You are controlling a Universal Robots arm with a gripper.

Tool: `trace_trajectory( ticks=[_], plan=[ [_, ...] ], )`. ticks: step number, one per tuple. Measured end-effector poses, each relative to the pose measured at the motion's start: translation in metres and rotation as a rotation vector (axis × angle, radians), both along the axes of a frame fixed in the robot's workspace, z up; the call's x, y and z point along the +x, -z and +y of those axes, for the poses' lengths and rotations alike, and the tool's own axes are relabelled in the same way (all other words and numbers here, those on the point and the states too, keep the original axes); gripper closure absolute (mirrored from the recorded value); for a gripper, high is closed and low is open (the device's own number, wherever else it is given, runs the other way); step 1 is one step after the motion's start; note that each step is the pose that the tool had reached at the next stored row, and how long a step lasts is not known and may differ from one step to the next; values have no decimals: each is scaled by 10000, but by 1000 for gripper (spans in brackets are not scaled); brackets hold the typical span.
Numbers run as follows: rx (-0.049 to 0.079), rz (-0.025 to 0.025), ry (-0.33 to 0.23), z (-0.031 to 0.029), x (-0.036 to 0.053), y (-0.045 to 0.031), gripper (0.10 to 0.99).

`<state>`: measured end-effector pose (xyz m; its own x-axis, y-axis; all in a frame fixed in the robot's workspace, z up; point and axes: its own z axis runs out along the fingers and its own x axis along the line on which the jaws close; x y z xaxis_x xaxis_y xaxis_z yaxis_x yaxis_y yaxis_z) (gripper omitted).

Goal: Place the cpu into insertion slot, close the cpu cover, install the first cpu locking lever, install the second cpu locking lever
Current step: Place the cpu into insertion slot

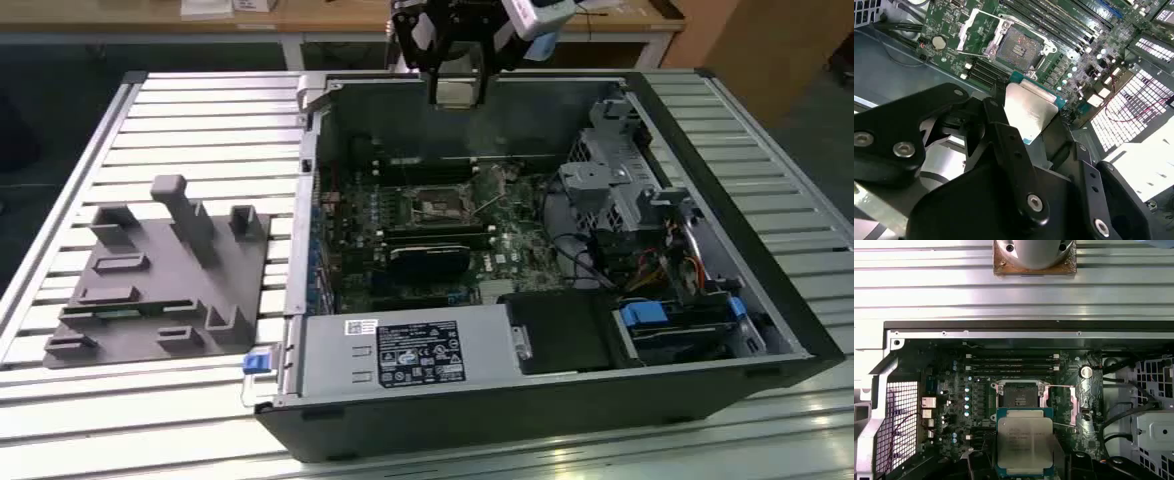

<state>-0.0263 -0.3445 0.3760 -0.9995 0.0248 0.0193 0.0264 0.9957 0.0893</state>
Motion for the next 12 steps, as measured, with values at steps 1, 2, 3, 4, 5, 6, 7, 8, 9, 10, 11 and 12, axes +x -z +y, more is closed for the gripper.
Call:
trace_trajectory(
  ticks=[1, 2, 3, 4, 5, 6, 7, 8, 9, 10, 11, 12],
  plan=[
    [1, 0, 0, 0, 0, 0, 549],
    [1, 0, 0, 0, 0, 0, 549],
    [1, -1, 0, 0, 0, 0, 549],
    [1, 0, 0, 0, 0, 0, 549],
    [1, 0, 0, 0, 0, 0, 549],
    [0, 0, 0, 0, 0, 0, 549],
    [1, 0, 0, 0, 0, 0, 549],
    [1, 0, 0, 0, 0, 0, 549],
    [0, 0, 0, 0, 0, 0, 549],
    [1, 0, 0, 0, 0, 0, 549],
    [1, 0, 0, 0, 0, 0, 549],
    [0, 0, 0, 0, 0, 0, 549]
  ],
)
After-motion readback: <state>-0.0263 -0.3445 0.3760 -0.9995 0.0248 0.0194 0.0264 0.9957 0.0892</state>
